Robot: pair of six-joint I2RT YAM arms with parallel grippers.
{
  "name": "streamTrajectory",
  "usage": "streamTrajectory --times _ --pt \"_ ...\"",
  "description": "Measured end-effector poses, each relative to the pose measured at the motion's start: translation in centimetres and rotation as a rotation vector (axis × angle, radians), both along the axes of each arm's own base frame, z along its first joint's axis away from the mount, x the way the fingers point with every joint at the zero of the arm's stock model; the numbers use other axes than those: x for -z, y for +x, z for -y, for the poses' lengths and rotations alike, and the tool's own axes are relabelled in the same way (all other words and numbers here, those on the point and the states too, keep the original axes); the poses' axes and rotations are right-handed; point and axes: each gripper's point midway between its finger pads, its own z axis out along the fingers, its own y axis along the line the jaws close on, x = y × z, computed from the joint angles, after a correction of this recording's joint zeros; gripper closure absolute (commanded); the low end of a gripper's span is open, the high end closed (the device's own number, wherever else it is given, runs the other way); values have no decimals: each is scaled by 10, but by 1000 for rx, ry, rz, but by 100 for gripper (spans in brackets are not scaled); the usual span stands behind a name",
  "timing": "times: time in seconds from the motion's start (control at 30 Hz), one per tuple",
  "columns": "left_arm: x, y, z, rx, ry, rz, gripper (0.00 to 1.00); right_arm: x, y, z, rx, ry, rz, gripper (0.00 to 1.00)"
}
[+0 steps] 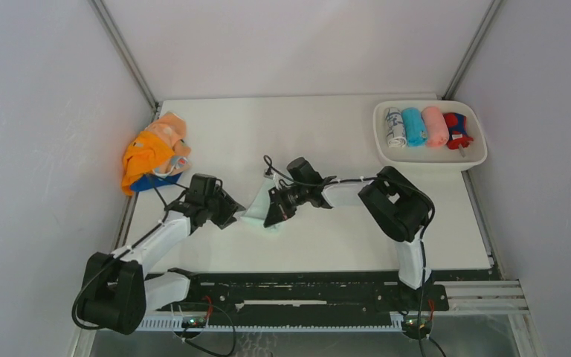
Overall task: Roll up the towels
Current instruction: Roll the towel at the center of the board.
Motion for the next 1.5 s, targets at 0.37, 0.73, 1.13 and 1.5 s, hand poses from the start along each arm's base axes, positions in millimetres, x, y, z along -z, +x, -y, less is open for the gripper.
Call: streamTrajectory --times 0.37,0.73,1.13,1.5 --pt "-28 -5 -4 -1 -18 132 28 26 -1 12 92 18 -317 100" --pt "4 -34 1 24 -31 64 44 33 11 26 162 32 -438 100" --pt "11 -33 20 64 -101 112 41 33 12 25 156 31 -473 100" --pt "17 -18 33 72 -141 124 43 33 12 25 158 25 -479 100"
